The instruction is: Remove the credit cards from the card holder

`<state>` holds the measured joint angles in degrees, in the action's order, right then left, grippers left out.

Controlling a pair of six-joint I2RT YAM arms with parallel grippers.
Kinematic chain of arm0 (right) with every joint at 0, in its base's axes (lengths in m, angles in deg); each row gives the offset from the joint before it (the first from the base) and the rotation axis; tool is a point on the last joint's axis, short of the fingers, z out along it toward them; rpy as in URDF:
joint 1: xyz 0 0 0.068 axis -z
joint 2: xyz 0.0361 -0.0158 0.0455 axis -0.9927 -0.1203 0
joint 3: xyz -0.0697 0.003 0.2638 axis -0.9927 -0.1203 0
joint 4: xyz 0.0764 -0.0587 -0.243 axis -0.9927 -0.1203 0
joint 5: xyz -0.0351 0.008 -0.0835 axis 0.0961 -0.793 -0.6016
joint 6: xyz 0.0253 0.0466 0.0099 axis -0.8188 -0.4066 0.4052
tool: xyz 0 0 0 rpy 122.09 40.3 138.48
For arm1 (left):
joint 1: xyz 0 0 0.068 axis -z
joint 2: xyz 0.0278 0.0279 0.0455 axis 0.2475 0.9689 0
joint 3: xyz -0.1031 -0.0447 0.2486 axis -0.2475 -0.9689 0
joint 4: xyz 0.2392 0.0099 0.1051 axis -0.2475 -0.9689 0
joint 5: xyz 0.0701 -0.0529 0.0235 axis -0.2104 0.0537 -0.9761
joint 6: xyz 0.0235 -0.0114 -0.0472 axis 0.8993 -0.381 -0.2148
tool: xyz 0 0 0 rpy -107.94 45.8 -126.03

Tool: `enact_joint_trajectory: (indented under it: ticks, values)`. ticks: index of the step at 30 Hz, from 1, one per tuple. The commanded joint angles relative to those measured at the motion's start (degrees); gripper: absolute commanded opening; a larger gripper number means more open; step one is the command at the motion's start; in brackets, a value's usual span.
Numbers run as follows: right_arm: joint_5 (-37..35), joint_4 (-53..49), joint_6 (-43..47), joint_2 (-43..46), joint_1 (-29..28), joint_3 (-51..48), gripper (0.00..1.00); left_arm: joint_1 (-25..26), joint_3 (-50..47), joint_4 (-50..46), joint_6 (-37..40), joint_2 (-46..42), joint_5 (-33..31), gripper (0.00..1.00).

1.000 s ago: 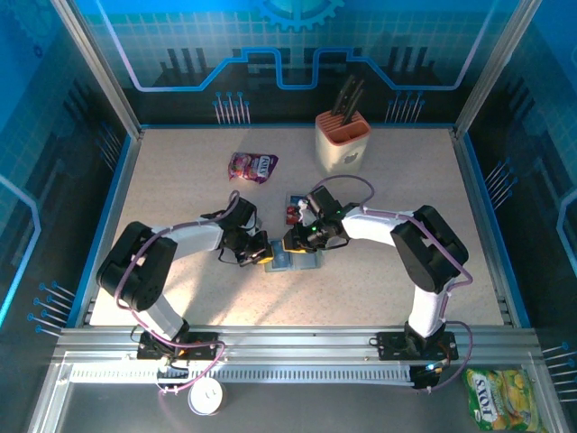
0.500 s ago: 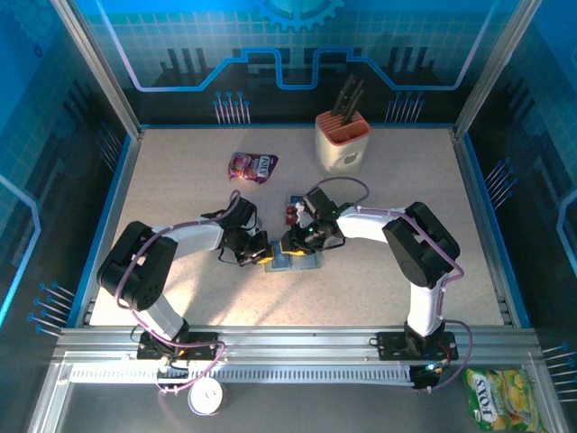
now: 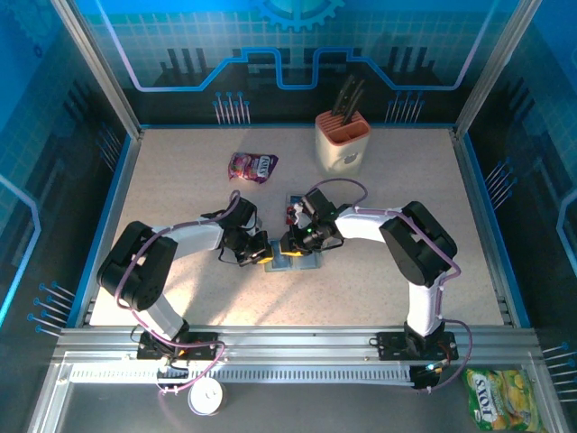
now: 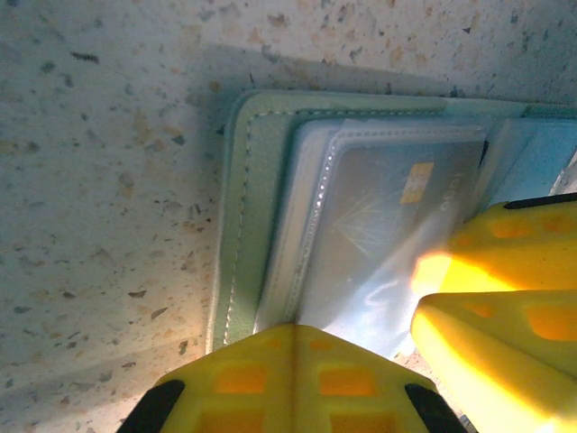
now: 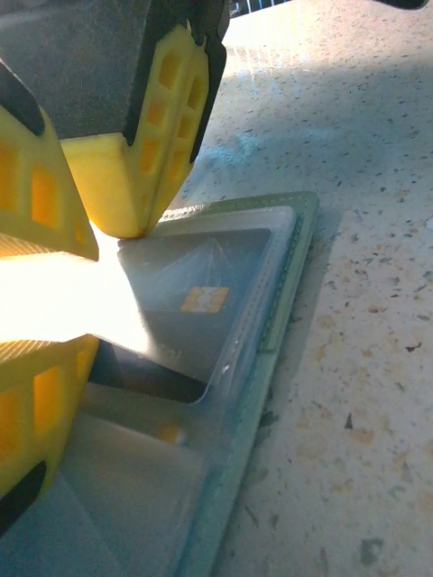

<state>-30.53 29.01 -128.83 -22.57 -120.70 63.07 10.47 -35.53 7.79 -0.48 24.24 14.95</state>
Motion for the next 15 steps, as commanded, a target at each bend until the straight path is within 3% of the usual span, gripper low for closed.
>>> enact_joint_trajectory:
  ticks: [1, 15]
  values:
    - [0.81, -0.31, -0.59, -1.42, -0.92, 0.65, 0.27, -0.45, -0.04, -2.62, 1.57, 0.72, -1.75, 0.00]
    - [-4.16, -5.94, 2.05, -0.64, -1.00, 1.27, 0.28, -0.46, 0.38, -3.75, 2.07, -0.22, -2.02, 0.01]
